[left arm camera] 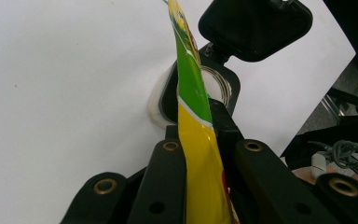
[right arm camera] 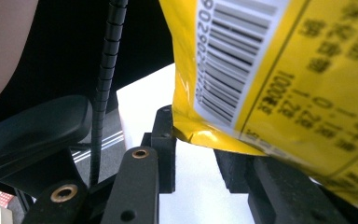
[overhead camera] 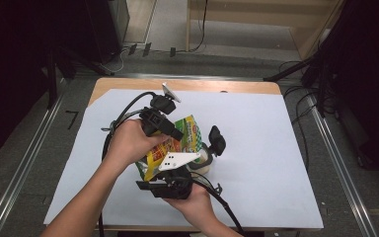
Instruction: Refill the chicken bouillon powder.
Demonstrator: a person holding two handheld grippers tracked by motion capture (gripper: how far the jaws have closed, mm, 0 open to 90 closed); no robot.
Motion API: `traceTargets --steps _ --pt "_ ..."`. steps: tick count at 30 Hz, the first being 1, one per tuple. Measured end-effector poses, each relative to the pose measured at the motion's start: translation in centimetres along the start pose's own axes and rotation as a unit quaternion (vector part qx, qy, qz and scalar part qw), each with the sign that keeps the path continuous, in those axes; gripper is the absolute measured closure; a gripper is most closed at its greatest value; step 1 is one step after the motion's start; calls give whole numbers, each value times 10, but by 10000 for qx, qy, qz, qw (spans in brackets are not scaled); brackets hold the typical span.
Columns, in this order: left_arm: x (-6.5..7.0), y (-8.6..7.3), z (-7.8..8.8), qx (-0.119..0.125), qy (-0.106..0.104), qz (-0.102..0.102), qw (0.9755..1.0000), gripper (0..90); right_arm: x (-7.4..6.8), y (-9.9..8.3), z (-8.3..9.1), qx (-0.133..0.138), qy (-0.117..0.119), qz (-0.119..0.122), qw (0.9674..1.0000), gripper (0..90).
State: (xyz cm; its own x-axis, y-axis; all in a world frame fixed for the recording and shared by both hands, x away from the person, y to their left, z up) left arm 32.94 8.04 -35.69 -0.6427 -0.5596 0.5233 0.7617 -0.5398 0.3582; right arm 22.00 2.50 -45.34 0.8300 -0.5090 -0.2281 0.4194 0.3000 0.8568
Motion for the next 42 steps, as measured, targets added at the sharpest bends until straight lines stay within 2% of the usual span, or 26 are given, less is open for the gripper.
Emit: traceTargets --steps 42 --pt "4 3 -1 -38 9 -28 10000 869 1 1 -1 13 0 -36 10000 726"
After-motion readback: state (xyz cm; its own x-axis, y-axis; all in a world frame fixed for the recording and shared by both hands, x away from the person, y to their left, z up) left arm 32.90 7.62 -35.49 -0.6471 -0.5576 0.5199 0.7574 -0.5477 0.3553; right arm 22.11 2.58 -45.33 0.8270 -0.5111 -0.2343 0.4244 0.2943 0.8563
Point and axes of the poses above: each handheld gripper's, and its own axes: z roughly backward along the jaws, y roughly out of its top, x roughly to its right, the point moved 3 cm from there along -z, roughly forward along the jaws, and after that the axes turned 15 degrees about -y, right-handed, at the moved point
